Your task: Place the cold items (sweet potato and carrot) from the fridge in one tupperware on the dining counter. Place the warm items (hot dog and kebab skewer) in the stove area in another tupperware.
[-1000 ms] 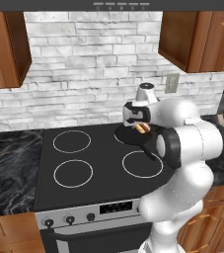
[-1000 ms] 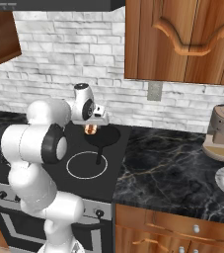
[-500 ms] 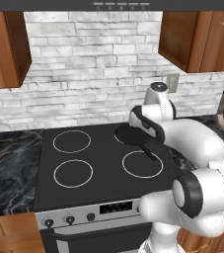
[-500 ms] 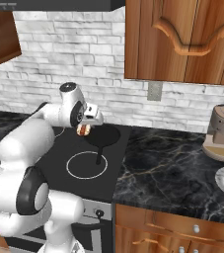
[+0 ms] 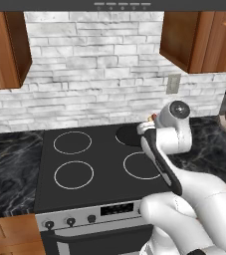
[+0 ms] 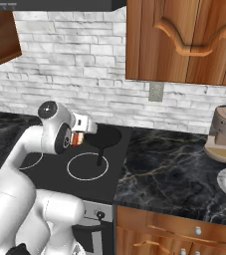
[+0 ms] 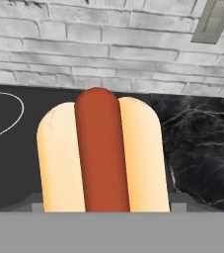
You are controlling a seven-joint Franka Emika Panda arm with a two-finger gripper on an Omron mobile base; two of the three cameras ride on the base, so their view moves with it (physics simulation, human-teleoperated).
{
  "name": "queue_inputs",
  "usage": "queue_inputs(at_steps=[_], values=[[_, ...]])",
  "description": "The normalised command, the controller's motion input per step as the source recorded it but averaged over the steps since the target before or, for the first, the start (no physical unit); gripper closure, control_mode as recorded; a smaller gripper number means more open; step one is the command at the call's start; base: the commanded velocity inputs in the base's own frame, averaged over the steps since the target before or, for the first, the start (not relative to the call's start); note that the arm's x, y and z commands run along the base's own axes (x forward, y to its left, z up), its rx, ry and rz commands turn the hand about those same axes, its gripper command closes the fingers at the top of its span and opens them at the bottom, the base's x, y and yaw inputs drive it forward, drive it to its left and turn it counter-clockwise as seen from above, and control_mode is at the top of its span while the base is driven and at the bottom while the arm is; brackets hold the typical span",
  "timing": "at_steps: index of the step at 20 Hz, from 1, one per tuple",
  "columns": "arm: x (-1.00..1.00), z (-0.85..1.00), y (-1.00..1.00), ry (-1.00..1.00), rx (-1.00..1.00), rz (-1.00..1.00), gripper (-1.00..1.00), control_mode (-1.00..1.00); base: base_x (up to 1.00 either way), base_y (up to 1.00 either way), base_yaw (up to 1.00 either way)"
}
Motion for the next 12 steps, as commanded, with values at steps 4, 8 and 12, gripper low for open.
queue_inputs(at_steps=[4, 8, 12], values=[[-0.31, 0.65, -0.01, 0.02, 0.0, -0.03, 1.0, -1.0, 0.0, 0.0, 0.0], [-0.31, 0.72, 0.0, 0.15, 0.0, -0.08, 1.0, -1.0, 0.0, 0.0, 0.0], [-0.47, 0.56, 0.0, 0.06, -0.01, -0.15, 1.0, -1.0, 0.0, 0.0, 0.0]])
